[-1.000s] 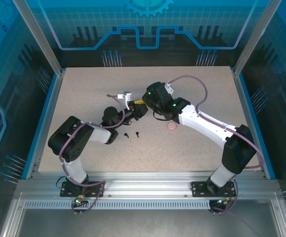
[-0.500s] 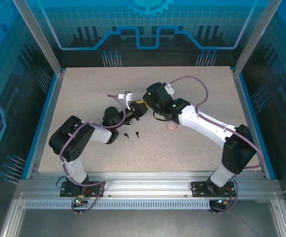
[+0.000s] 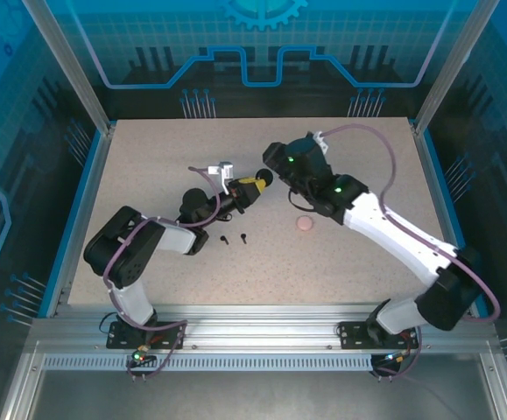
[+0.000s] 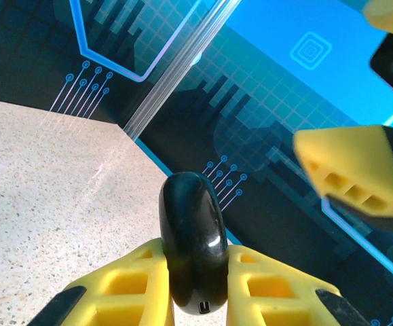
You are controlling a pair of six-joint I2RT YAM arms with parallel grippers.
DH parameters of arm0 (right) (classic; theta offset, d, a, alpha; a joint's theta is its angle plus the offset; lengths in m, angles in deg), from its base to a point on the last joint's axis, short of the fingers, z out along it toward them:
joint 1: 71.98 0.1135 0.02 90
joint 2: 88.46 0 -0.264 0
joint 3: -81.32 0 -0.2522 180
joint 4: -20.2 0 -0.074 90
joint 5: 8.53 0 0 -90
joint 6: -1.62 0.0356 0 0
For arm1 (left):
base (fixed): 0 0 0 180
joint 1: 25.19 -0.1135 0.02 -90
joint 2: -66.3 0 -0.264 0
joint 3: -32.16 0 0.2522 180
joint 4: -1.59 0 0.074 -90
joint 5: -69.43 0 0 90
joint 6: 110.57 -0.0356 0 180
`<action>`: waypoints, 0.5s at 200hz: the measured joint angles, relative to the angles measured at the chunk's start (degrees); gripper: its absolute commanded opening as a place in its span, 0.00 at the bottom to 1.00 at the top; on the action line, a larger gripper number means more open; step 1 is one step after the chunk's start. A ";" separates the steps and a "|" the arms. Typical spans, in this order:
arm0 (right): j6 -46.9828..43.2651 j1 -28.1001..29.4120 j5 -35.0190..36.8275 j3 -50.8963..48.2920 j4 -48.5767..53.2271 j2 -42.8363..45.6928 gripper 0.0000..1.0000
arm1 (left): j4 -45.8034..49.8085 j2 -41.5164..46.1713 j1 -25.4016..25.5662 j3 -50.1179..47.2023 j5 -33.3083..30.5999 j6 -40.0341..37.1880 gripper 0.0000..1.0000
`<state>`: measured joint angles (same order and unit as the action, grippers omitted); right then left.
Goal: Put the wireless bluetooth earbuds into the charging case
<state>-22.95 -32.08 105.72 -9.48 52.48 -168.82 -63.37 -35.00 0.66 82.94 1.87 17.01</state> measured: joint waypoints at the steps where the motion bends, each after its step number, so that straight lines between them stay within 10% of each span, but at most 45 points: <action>1: -0.26 -0.07 0.00 -0.11 0.00 0.22 0.71 | 0.00 0.11 -0.13 0.00 0.17 0.00 0.00; 100: -26.12 -5.88 -8.13 -14.40 -1.03 11.98 0.72 | 13.64 10.86 -5.44 0.66 10.86 -4.92 0.00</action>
<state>-49.07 -37.96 97.59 -23.88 51.45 -156.84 -49.73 -24.13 -4.78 83.59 12.73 12.09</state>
